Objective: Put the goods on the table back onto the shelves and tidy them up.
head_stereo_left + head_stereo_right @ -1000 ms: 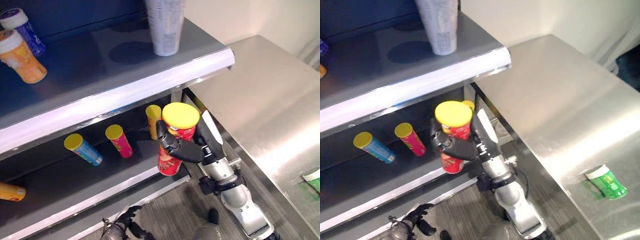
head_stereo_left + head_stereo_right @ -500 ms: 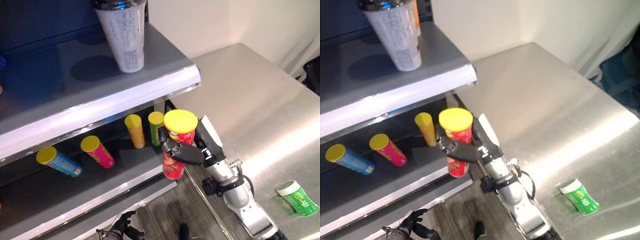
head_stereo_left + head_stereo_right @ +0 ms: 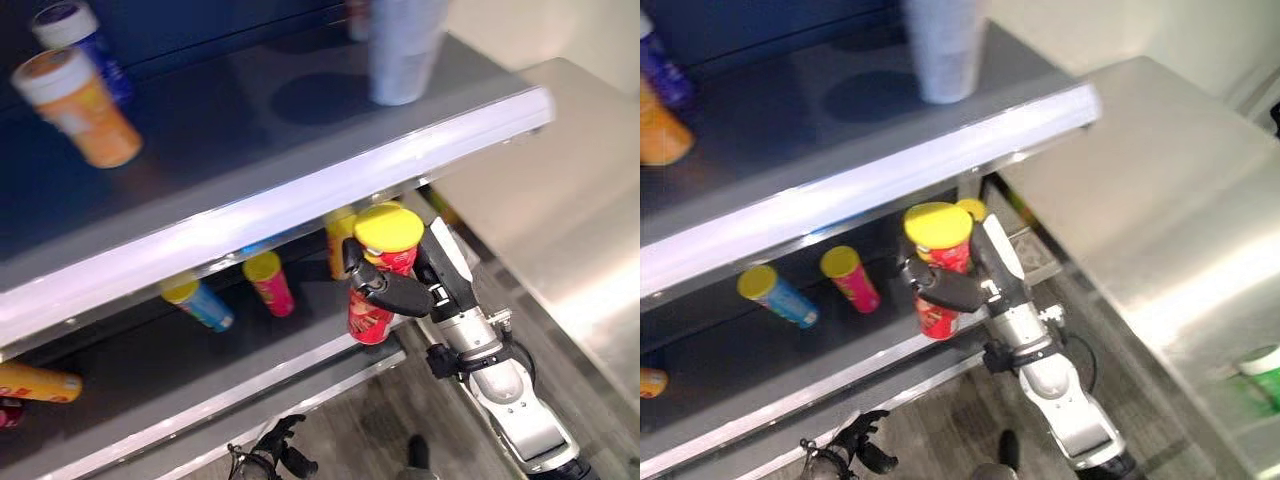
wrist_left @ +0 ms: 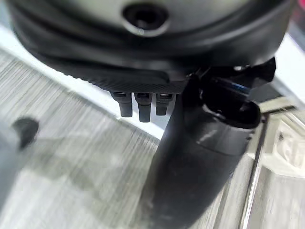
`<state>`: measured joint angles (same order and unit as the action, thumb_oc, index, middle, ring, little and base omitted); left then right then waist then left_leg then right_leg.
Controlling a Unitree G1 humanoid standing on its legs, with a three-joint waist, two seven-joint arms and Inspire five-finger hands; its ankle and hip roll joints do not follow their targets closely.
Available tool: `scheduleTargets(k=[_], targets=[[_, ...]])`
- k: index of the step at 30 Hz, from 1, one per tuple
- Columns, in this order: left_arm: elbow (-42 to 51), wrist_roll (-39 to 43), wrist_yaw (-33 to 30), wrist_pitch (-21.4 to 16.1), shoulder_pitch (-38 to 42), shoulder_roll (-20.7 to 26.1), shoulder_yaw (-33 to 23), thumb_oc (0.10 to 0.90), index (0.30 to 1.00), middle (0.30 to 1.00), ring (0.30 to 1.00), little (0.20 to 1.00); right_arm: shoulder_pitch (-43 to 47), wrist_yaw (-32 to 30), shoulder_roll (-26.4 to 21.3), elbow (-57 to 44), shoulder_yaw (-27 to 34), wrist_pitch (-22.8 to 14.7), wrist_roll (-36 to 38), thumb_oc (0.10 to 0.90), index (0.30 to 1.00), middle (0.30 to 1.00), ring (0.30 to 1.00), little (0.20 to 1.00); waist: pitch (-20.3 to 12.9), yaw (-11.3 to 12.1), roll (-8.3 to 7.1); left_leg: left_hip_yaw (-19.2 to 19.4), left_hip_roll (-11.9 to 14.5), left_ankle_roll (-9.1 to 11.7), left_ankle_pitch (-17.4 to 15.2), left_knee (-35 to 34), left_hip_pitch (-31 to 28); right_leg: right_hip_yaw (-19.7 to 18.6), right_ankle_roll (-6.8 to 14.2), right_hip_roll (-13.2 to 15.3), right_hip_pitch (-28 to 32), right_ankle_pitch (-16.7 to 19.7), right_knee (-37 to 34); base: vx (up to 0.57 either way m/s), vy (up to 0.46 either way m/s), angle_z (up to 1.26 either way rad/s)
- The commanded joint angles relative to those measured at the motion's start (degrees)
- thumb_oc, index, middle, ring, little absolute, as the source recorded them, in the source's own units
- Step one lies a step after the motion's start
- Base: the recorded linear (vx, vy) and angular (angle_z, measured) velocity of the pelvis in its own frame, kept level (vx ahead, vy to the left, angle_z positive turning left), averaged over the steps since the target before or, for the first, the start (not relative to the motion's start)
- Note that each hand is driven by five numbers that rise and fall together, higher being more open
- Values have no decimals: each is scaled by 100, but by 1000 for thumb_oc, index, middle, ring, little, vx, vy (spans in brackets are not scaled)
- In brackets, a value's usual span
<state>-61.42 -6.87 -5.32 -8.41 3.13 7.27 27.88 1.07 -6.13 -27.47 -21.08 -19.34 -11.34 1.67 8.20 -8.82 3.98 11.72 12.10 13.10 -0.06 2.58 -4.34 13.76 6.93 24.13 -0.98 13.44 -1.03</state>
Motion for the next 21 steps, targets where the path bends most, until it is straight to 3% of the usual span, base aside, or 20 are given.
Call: scheduleTargets(k=[1, 2, 4, 5, 6, 7, 10, 11, 12, 15, 17, 21], targets=[[-6, -325, 235, -233, 114, 272, 101, 800, 900, 900, 900, 900, 657, -169, 88, -927, 137, -633, -246, 400, 300, 300, 300, 300, -262, 68, 49, 215, -53, -346, -346, -736, -379, -378, 653, -239, -371, -138, -368, -231, 664, 50], [9, -362, 200, -229, 180, 330, 113, 800, 900, 900, 900, 900, 569, -225, 144, -1016, 190, -623, -352, 400, 300, 300, 300, 300, -165, 9, -40, 175, -383, -521, -562, -758, -372, -427, 735, 72, -562, 430, -305, -206, 500, 50], [-74, -305, 114, -217, 266, 357, 8, 800, 900, 900, 900, 900, 595, -296, 143, -1021, 125, -560, -561, 400, 300, 300, 300, 300, -6, -48, -91, 357, -642, -654, -700, -758, -403, -350, 791, 289, -827, 943, -315, -255, 504, 10], [-76, -228, 126, -217, 175, 370, -98, 800, 900, 900, 900, 900, 683, -341, 158, -984, 34, -528, -571, 400, 300, 300, 300, 300, 160, -11, -49, 656, -740, -754, -740, -758, -424, 172, 723, 232, -985, 783, -205, -376, 619, -60], [-110, -156, 92, -173, 115, 374, -220, 800, 900, 900, 900, 900, 619, -306, 190, -1038, 9, -538, -459, 400, 300, 300, 300, 300, 235, -35, -55, 833, -795, -838, -661, -758, -381, 179, 620, -103, -991, 319, 148, -442, 646, -148], [-174, 28, 50, -133, 84, 339, -381, 800, 900, 900, 900, 900, 532, -265, 171, -1056, -14, -573, -374, 400, 300, 300, 300, 300, 227, 19, -68, 884, -823, -956, -535, -758, -261, 54, 439, -565, -864, -255, 543, -366, 426, -134], [-304, 158, 4, -95, 71, 298, -477, 800, 900, 900, 900, 900, 510, -172, 117, -1046, -48, -642, -231, 400, 300, 300, 300, 300, 151, 100, -84, 960, -796, -1096, -360, -758, -39, -232, 172, -1338, -699, -1205, 1412, -236, 190, -112], [-334, 51, -21, -72, 64, 296, -426, 800, 900, 900, 900, 900, 474, -115, 88, -1035, -41, -669, -170, 400, 300, 300, 300, 300, 99, 106, -104, 962, -786, -1163, -286, -758, 65, -508, 116, -1826, -729, -1548, 1997, -164, 25, -36], [-325, -80, -28, -85, 121, 296, -294, 800, 900, 900, 900, 900, 423, -45, 83, -1006, -100, -707, -132, 400, 300, 300, 300, 300, 47, 175, -246, 935, -852, -1167, -297, -758, 98, -540, -104, -1957, -510, -1805, 1723, -98, -66, -18], [-340, -142, -130, -143, 109, 297, -331, 800, 900, 900, 900, 900, 465, -27, 37, -921, -190, -822, 27, 400, 300, 300, 300, 300, -97, 253, -425, 935, -883, -1084, -263, -758, 145, -707, -68, -2116, -65, -1517, 504, 9, -202, 31], [-264, 31, -124, -178, 14, 272, -415, 800, 900, 900, 900, 900, 450, -3, -2, -962, -217, -849, 13, 400, 300, 300, 300, 300, -175, 324, -391, 905, -871, -1050, -187, -758, 155, -547, -133, -2155, 207, -1496, 32, 32, -156, 38], [-406, 226, -216, -140, -124, 192, -562, 800, 900, 900, 900, 900, 345, 1, -26, -959, -232, -872, 104, 400, 300, 300, 300, 300, -93, 352, -353, 738, -892, -1019, -57, -757, 213, -474, -180, -2177, 333, -1492, -148, -37, -41, 49]])
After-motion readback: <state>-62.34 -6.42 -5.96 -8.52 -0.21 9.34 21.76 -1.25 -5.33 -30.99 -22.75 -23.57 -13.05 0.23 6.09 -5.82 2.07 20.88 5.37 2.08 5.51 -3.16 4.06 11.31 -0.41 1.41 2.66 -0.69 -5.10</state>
